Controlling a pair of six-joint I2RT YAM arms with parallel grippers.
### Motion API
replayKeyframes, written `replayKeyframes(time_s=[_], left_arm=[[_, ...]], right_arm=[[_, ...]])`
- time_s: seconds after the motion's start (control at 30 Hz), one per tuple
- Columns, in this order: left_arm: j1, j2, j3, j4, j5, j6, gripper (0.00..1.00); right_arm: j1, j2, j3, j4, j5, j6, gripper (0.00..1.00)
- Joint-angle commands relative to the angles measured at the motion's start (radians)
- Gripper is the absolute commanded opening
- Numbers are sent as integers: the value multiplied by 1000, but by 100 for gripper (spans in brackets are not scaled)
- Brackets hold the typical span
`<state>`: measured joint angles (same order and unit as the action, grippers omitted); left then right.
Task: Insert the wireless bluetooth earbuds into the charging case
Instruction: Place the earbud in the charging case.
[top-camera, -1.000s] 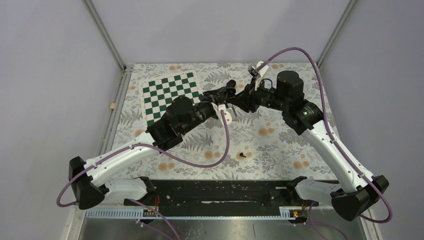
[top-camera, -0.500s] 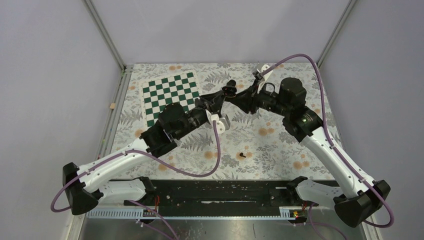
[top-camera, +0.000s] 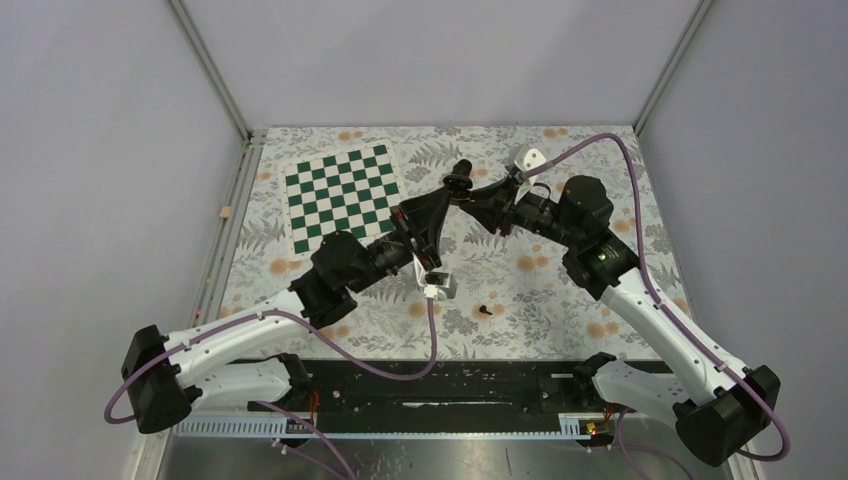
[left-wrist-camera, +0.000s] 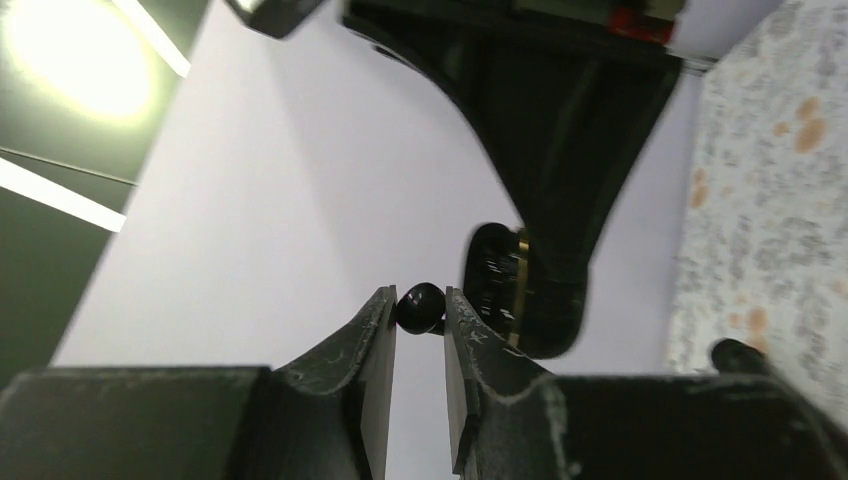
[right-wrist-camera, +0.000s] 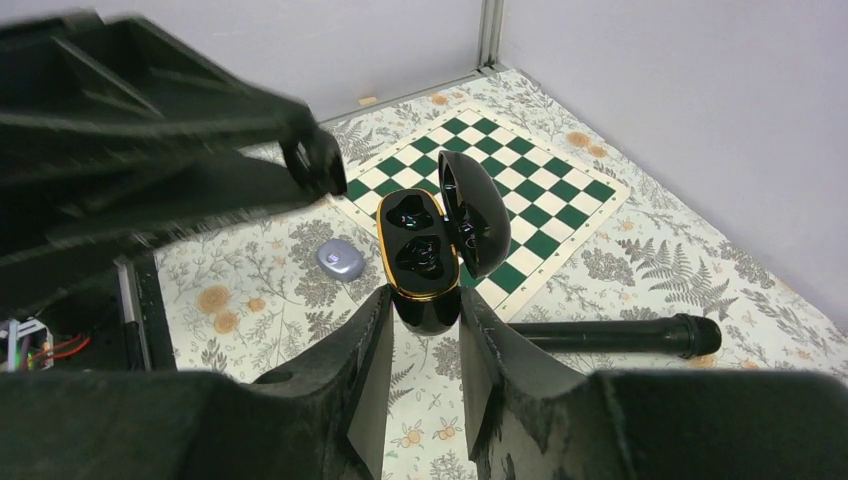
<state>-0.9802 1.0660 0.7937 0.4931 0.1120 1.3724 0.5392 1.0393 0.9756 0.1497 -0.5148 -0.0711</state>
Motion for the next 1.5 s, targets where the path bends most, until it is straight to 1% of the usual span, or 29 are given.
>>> replayKeyframes(time_s=[0.0, 0.17, 0.3, 0.37, 0.47, 0.67, 0.83, 0.93, 1.23, 1.27, 1.33, 1.47], left_arm=[[-9, -36, 19, 143, 46, 116, 0], [-12, -25, 29, 132, -10, 67, 0], [-13, -14, 65, 119, -67, -29, 0], [-12, 2, 80, 125, -93, -47, 0], [-12, 17, 84, 153, -98, -54, 0], [-13, 23, 87, 150, -81, -99, 0], [-12, 25, 106, 147, -79, -170, 0], [-12, 26, 120, 127, -92, -197, 0], [-12, 22, 122, 98, -107, -225, 0], [-12, 21, 123, 95, -132, -230, 0], [-12, 20, 122, 93, -137, -239, 0], [-12, 28, 124, 92, -147, -231, 0]], right_arm=[[21, -25, -1, 104, -8, -60, 0], [34, -38, 6, 120, -5, -66, 0], [40, -52, 9, 122, -15, -82, 0], [45, -61, 8, 123, -17, -96, 0], [51, -64, 16, 118, -18, -109, 0], [53, -56, 33, 109, 5, -107, 0], [53, -28, 68, 76, 39, -97, 0], [53, -25, 71, 91, 40, -98, 0], [53, -14, 92, 95, 44, -73, 0], [52, -14, 93, 96, 47, -73, 0], [53, -13, 96, 94, 48, -70, 0], [53, -14, 98, 94, 26, -74, 0]])
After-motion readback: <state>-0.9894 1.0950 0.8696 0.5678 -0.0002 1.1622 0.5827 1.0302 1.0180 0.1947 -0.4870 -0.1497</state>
